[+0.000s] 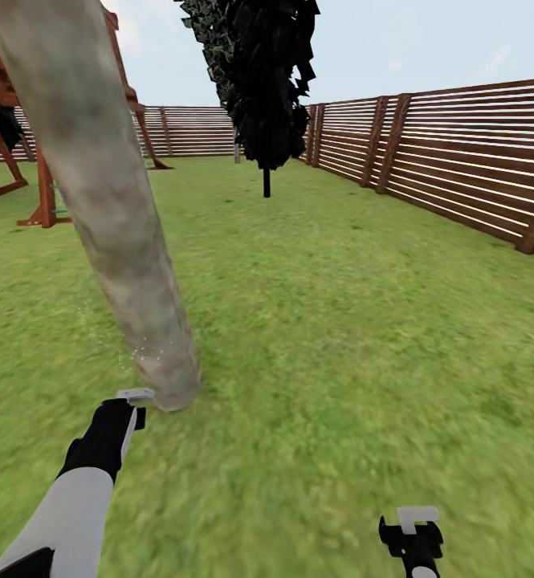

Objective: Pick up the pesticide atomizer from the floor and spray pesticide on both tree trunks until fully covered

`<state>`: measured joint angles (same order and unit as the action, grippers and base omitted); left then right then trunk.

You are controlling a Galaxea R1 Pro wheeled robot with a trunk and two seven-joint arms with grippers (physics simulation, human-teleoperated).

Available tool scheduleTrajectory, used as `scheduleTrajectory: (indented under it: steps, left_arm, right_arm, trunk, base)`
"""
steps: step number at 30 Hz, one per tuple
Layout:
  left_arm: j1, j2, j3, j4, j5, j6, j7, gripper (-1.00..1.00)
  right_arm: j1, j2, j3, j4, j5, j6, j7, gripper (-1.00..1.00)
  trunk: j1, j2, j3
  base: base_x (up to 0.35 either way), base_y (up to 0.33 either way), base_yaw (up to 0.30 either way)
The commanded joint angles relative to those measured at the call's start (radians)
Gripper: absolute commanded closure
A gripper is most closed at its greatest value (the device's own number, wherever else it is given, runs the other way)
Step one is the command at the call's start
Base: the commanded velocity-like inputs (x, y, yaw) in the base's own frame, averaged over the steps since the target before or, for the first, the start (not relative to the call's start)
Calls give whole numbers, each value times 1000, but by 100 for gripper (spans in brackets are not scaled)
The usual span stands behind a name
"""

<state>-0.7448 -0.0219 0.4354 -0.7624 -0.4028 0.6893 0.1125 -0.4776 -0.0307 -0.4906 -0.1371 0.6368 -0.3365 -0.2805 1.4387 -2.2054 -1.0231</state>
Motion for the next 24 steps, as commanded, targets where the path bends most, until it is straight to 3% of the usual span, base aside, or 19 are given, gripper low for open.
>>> scheduleTrajectory:
  steps: [1, 11, 16, 24]
  left_arm:
    - [-1, -1, 4, -2, 2, 3, 11, 100]
    - [-1, -1, 5, -2, 4, 3, 46, 100]
    - [-1, -3, 5, -2, 6, 4, 44, 100]
    - [-38, -25, -2, -19, 9, 20, 33, 100]
  right_arm:
    - [-1, 0, -8, 2, 10, -4, -3, -100]
    - [-1, 0, -8, 2, 10, -4, -3, -100]
    - [-1, 0, -8, 2, 10, -4, -3, -100]
    - [-1, 0, -9, 2, 10, -4, -3, -100]
  trunk:
    - [0, 0, -1]
    - [0, 0, -1]
    - [0, 0, -1]
    - [0, 0, -1]
  base:
    - [161, -254, 86]
    - [130, -257, 253]
    - [-148, -218, 276]
    - [-147, -13, 192]
